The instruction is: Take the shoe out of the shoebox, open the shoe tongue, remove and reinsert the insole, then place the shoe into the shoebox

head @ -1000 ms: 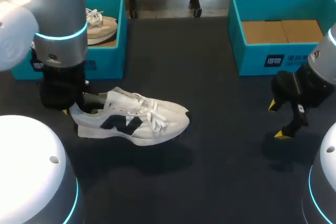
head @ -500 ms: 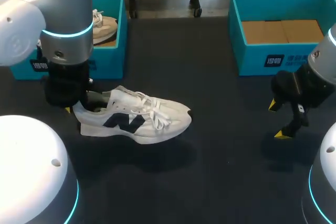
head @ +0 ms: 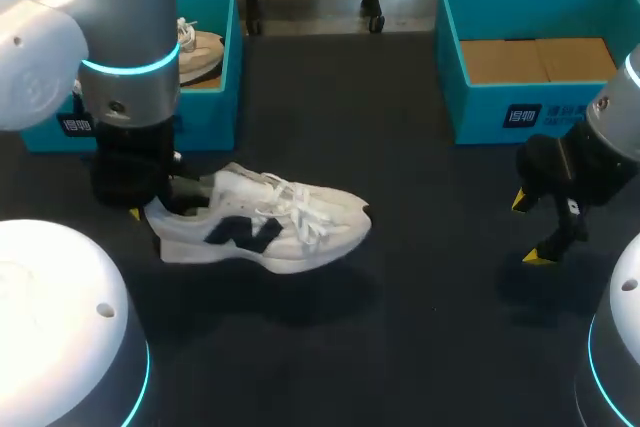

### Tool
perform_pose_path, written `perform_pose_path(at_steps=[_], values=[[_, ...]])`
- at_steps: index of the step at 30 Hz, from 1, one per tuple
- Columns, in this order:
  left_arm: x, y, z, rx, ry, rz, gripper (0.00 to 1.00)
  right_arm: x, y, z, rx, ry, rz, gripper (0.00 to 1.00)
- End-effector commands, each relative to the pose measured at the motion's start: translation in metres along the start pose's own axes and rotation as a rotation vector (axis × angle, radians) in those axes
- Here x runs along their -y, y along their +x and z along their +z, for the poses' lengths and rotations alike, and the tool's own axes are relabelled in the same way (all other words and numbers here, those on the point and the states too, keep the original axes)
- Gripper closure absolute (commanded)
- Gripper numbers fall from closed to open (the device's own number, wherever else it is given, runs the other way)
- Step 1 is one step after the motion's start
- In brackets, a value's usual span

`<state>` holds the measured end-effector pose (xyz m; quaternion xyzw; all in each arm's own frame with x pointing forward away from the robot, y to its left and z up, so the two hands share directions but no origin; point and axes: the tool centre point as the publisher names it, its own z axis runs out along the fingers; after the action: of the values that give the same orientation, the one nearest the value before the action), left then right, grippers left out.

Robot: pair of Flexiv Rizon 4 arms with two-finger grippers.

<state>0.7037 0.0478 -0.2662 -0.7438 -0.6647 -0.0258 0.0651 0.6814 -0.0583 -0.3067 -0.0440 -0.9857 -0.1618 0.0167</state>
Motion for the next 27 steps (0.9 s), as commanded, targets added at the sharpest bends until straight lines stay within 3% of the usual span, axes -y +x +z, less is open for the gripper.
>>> perform_pose_path(at_steps=[1,11,16,27], values=[[0.007,-0.012,0.024,0.026,-0.011,-0.005,1.00,0.000,0.001,0.001,0.002,0.002,0.001,0.00],[-0.001,-0.045,0.052,0.008,0.036,-0.059,1.00,0.000,0.001,0.001,0.002,0.002,0.001,0.00],[-0.001,-0.068,0.058,-0.030,-0.004,-0.073,1.00,0.000,0.001,0.001,0.002,0.002,0.001,0.00],[-0.018,-0.112,0.076,-0.040,-0.016,-0.053,1.00,0.000,0.001,0.001,0.002,0.002,0.001,0.00]])
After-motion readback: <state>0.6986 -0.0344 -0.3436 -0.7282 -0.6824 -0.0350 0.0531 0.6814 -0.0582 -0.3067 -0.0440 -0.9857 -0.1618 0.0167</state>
